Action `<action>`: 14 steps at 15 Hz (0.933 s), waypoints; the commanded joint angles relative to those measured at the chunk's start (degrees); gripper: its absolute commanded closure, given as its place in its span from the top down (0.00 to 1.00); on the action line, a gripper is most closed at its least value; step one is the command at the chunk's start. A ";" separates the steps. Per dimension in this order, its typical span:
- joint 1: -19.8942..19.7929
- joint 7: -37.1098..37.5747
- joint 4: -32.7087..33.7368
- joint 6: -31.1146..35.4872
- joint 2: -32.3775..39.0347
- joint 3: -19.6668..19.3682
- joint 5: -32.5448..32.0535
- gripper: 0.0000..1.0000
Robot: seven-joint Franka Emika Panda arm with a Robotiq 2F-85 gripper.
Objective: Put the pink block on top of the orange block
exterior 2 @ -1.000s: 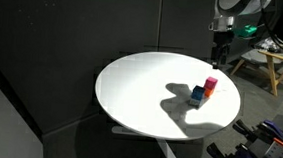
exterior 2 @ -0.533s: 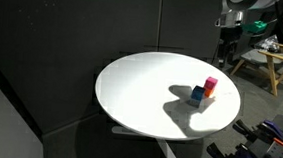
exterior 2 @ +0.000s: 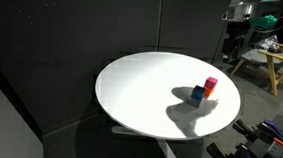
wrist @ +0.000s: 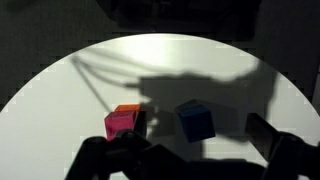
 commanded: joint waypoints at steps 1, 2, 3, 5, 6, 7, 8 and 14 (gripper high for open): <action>0.72 1.88 -3.08 2.66 -4.26 -0.82 -0.83 1.00; 0.73 1.96 -3.59 3.38 -4.93 -0.85 -0.87 1.00; 0.73 2.05 -3.98 3.88 -5.48 -0.88 -0.89 1.00; 0.73 2.20 -5.02 5.36 -6.70 -0.94 -0.95 1.00; 0.73 2.29 -5.52 6.05 -7.32 -0.95 -1.00 1.00; 0.68 2.37 -6.06 6.57 -8.06 -0.98 -1.07 1.00; 0.69 2.37 -6.47 7.07 -8.49 -1.00 -1.11 1.00; 1.03 1.36 -6.38 7.39 -8.38 -1.31 -0.74 1.00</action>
